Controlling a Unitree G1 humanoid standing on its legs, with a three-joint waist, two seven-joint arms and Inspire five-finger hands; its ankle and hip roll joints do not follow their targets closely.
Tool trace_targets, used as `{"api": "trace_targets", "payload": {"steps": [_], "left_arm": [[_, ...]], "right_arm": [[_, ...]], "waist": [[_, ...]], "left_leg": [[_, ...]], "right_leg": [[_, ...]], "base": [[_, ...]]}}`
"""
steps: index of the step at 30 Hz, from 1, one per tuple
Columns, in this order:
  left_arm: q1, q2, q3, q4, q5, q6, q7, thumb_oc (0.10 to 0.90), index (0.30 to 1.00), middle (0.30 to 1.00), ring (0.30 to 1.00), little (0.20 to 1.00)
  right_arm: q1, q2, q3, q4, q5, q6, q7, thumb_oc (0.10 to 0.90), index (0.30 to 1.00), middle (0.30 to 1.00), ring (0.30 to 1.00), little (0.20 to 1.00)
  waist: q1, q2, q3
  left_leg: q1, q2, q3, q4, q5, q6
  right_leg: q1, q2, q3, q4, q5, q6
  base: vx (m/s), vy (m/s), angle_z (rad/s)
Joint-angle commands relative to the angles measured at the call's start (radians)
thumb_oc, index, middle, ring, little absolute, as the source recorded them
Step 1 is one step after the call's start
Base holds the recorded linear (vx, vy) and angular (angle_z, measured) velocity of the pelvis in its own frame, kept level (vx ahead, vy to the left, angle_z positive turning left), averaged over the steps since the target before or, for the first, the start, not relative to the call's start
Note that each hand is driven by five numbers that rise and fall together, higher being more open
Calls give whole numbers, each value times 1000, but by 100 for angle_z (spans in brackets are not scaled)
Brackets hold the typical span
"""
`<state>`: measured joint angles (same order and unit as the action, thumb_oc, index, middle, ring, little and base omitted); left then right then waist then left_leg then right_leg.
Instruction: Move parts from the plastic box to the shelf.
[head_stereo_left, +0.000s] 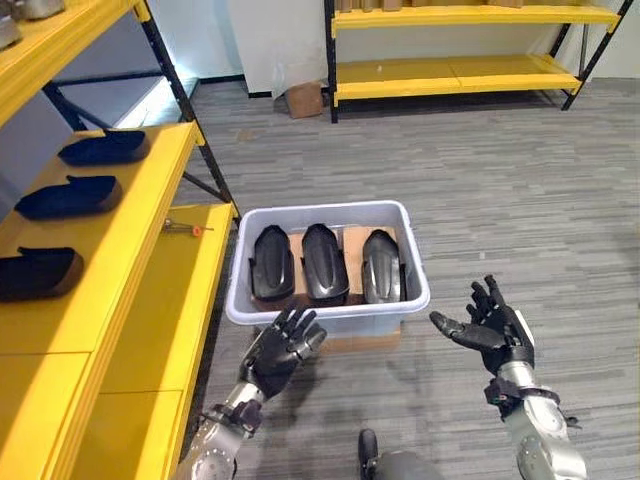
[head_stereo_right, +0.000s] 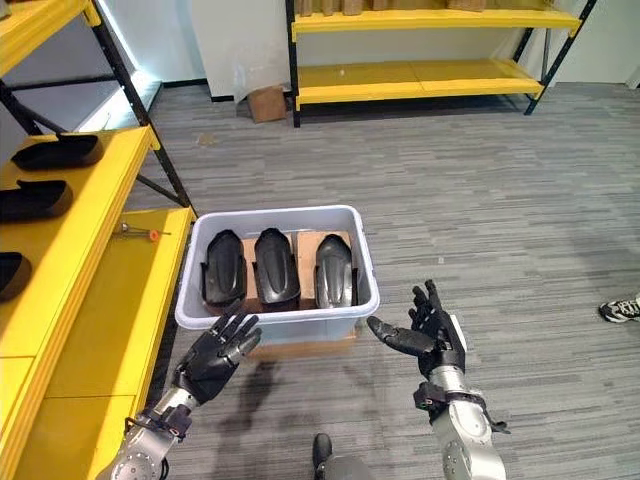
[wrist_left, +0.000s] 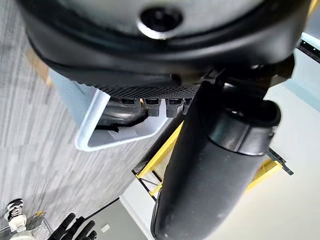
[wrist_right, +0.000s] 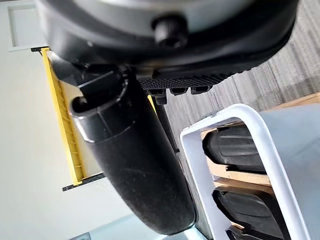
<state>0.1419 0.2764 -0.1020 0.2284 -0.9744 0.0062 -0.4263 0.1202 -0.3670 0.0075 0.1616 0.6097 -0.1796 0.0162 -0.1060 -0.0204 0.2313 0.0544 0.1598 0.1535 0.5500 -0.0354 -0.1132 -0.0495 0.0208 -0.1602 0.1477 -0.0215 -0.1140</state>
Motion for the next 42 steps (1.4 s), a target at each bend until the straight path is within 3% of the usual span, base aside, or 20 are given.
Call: {"api": "trace_targets", "payload": {"steps": [1, 4, 5, 7, 9, 22, 26, 29, 31, 33, 35, 37, 42], "left_arm": [[-21, 20, 37, -78, -4, -57, -26, 900, 1000, 1000, 1000, 1000], [-20, 43, -2, -79, 7, -60, -33, 900, 1000, 1000, 1000, 1000], [-9, 53, -5, -95, 12, -58, -28, 900, 1000, 1000, 1000, 1000], [19, 60, 13, -89, 17, -79, -48, 900, 1000, 1000, 1000, 1000], [28, 70, 36, -58, -4, -75, -89, 900, 1000, 1000, 1000, 1000], [2, 110, -1, -30, 91, -43, -127, 900, 1000, 1000, 1000, 1000], [-5, 119, -6, -26, 90, -38, -140, 900, 1000, 1000, 1000, 1000], [-8, 119, -10, -29, 98, -42, -137, 900, 1000, 1000, 1000, 1000], [-13, 120, -15, -32, 90, -47, -129, 900, 1000, 1000, 1000, 1000], [-19, 122, -20, -33, 82, -59, -125, 900, 1000, 1000, 1000, 1000], [-19, 126, -27, -43, 82, -64, -118, 900, 1000, 1000, 1000, 1000], [-20, 122, -30, -56, 79, -51, -112, 900, 1000, 1000, 1000, 1000], [-3, 114, -30, -55, 87, -44, -127, 900, 1000, 1000, 1000, 1000]], "right_arm": [[-7, -44, -47, -95, 12, -126, 52, 900, 1000, 1000, 1000, 1000], [5, -56, -41, -112, 6, -119, 48, 900, 1000, 1000, 1000, 1000], [16, -65, -33, -116, 10, -126, 50, 900, 1000, 1000, 1000, 1000], [23, -71, -10, -114, 16, -128, 66, 900, 1000, 1000, 1000, 1000], [30, -75, 0, -124, -33, -150, 92, 900, 1000, 1000, 1000, 1000], [-36, -58, 6, -131, -62, -131, 65, 900, 1000, 1000, 1000, 1000], [-73, -51, 15, -112, -69, -122, 48, 900, 1000, 1000, 1000, 1000], [-91, -37, 33, -111, -88, -115, 37, 900, 1000, 1000, 1000, 1000], [-104, -34, 48, -101, -98, -116, 46, 900, 1000, 1000, 1000, 1000], [-118, -36, 66, -96, -102, -110, 59, 900, 1000, 1000, 1000, 1000], [-122, -32, 72, -104, -98, -94, 53, 900, 1000, 1000, 1000, 1000], [-110, -36, 66, -109, -101, -87, 58, 900, 1000, 1000, 1000, 1000], [-101, -42, 84, -104, -94, -89, 56, 900, 1000, 1000, 1000, 1000]], "waist": [[-7, -27, -69], [-3, 3, -40], [19, 16, -34], [51, 20, -29], [51, 20, -41], [80, -13, -64], [91, -13, -58], [98, -10, -47], [98, -6, -36], [92, -3, -22], [83, -2, -10], [80, -3, -15], [98, -13, -34]], "left_leg": [[-119, 39, 85, 28, 74, 53], [-140, -31, 115, -273, 101, 54], [-173, -57, 68, -410, 155, 44], [-205, -81, -11, -472, 174, 42], [-163, -86, 32, -510, 117, 59], [-100, -135, 82, -522, 32, 134], [-104, -149, 95, -507, 12, 162], [-101, -153, 112, -505, -1, 186], [-88, -150, 114, -510, -3, 183], [-60, -138, 110, -524, 3, 164], [-41, -131, 92, -536, 4, 155], [-39, -132, 64, -544, 14, 146], [-37, -138, 64, -551, 17, 134]], "right_leg": [[73, -73, 7, -52, -44, 95], [129, -61, 25, -77, -54, 124], [164, -52, 35, -108, -49, 137], [195, -52, 67, -133, -49, 149], [204, -75, 41, -143, -56, 161], [181, -124, -5, -68, -74, 210], [153, -131, -14, 19, -87, 216], [83, -146, -37, 156, -52, 232], [47, -152, -48, 163, -34, 232], [14, -150, -52, 95, -13, 237], [-7, -138, -25, 64, 6, 245], [13, -123, -6, 21, -6, 236], [61, -114, -40, -42, -19, 219]], "base": [[194, -111, 39], [265, 136, -3], [281, 172, -30], [287, 196, -75], [243, 287, -127], [94, 155, 11], [15, 129, 9], [-21, 82, 3], [-25, 2, -14], [-7, -69, -16], [30, -101, -5], [40, -138, 15], [11, -107, 33]]}}
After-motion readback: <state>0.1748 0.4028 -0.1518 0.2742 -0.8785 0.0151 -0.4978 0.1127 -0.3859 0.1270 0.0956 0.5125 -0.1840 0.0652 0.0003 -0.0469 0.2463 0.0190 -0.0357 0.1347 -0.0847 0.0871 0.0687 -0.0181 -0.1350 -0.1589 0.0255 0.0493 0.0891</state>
